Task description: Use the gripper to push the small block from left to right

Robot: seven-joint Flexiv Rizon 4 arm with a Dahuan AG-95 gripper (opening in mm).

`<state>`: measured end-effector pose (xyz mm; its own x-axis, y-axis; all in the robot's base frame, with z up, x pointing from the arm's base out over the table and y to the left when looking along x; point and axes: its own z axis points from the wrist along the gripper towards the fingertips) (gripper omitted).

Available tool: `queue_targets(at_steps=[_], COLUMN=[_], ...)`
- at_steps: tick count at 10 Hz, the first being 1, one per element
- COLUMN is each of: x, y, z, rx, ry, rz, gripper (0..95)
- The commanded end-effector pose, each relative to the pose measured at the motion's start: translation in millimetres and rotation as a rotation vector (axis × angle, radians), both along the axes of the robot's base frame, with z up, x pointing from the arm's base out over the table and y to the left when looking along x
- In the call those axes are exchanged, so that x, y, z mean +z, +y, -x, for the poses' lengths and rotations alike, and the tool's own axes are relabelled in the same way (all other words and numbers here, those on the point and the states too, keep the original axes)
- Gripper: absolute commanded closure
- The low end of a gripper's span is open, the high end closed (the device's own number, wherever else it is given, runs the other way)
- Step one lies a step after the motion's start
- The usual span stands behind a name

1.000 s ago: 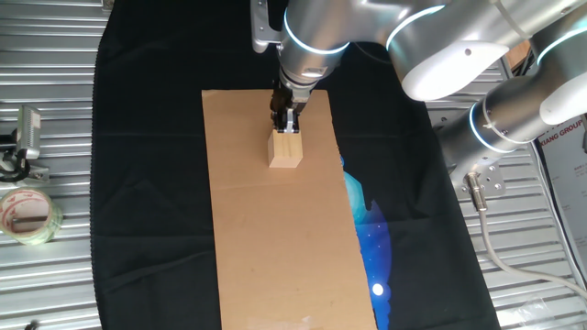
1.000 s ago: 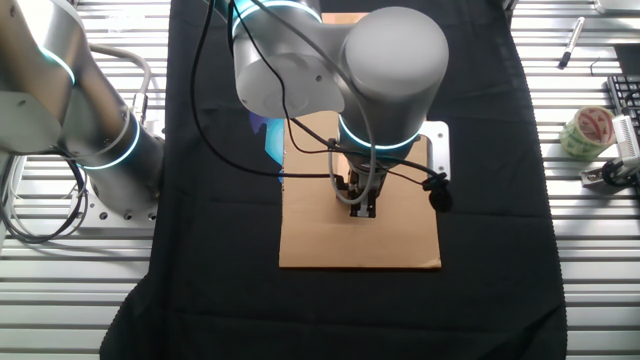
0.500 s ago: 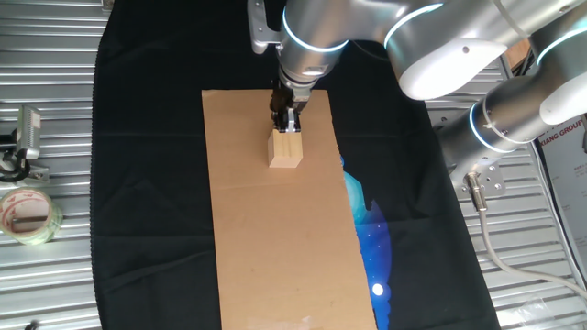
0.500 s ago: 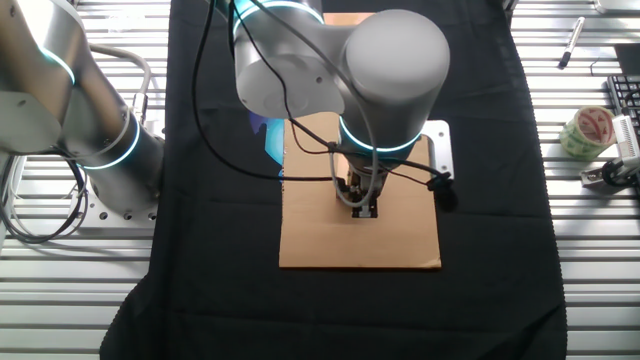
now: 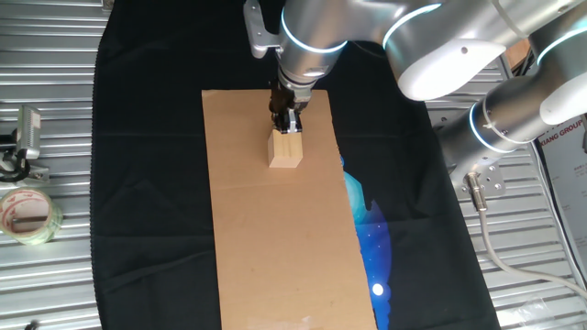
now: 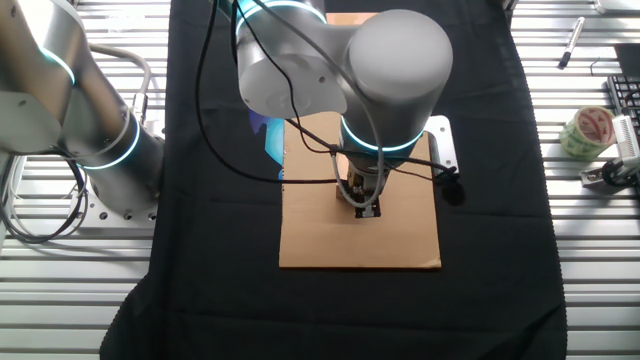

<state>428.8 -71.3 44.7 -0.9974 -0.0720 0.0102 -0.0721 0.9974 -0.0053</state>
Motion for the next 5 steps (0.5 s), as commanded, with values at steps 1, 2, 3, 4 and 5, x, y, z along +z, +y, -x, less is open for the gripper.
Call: queue_targets(at_steps=[1, 2, 3, 4, 5], x=[-0.1, -0.1, -0.1, -0.1, -0.1], y=[0.2, 0.2, 0.2, 0.2, 0.2], z=[0.2, 0.2, 0.2, 0.2, 0.2], rx=[0.010, 0.018, 0.030, 0.031, 0.017], ry=[0.004, 0.005, 0.006, 0.005, 0.000], rz=[-0.006, -0.009, -0.010, -0.010, -0.008], gripper=[95.0, 95.0, 95.0, 95.0, 95.0])
